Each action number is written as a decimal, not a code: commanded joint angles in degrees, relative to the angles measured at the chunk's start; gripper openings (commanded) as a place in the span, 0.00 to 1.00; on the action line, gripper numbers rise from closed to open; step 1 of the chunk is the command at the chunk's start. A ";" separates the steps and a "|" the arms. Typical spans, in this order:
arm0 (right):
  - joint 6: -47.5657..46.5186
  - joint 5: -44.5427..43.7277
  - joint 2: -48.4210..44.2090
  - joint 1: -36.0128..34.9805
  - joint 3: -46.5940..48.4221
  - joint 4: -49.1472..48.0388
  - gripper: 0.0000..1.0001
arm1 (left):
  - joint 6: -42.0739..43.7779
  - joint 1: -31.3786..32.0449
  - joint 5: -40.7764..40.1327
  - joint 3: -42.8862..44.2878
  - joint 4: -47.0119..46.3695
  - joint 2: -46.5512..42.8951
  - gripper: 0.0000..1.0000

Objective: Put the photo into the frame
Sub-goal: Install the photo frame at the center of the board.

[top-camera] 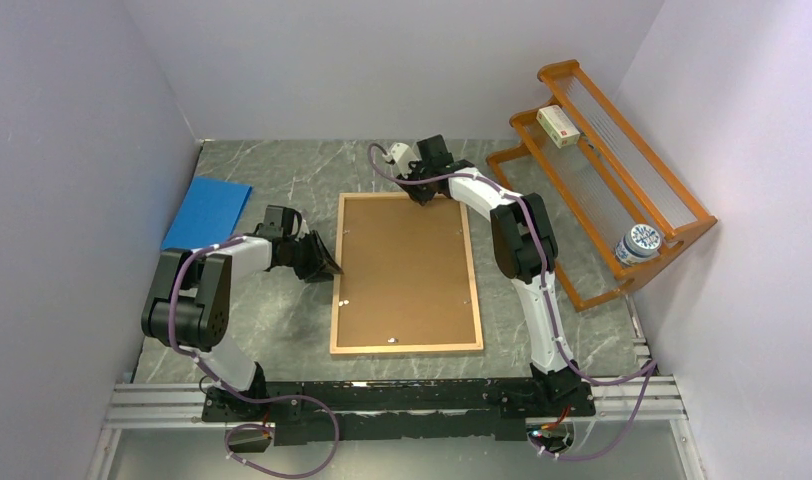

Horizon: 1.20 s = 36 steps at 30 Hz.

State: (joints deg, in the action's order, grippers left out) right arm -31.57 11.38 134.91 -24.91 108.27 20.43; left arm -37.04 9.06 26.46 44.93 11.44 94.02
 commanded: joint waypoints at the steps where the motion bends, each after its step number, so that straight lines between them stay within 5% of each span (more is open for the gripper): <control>1: -0.26 -4.48 0.61 1.17 -0.01 -2.31 0.35 | 1.98 0.14 -2.79 0.05 1.86 1.61 0.38; 5: 1.59 -3.07 -1.47 1.13 -0.85 -3.96 0.42 | 1.88 0.13 -2.99 0.39 2.20 1.13 0.38; 9: 8.61 -2.00 -4.83 1.17 -0.58 -6.21 0.61 | 1.46 0.08 -3.22 1.22 2.90 -0.20 0.40; 16: 24.22 -10.66 -13.90 1.22 -3.53 -8.18 0.80 | 1.65 0.15 -4.80 2.78 4.71 -3.02 0.56; 25: 55.84 -32.57 -33.10 1.40 -22.53 8.37 0.82 | 0.38 0.11 -4.53 4.36 2.92 -1.58 0.68; 36: 72.42 -17.42 -54.14 1.20 -60.10 5.74 0.80 | 0.13 0.08 -2.83 6.19 2.53 0.89 0.67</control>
State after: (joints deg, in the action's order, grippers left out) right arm 33.19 -13.04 85.45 -23.55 55.11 27.62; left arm -37.08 9.15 23.03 49.23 14.46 94.26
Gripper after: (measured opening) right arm 0.811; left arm 0.669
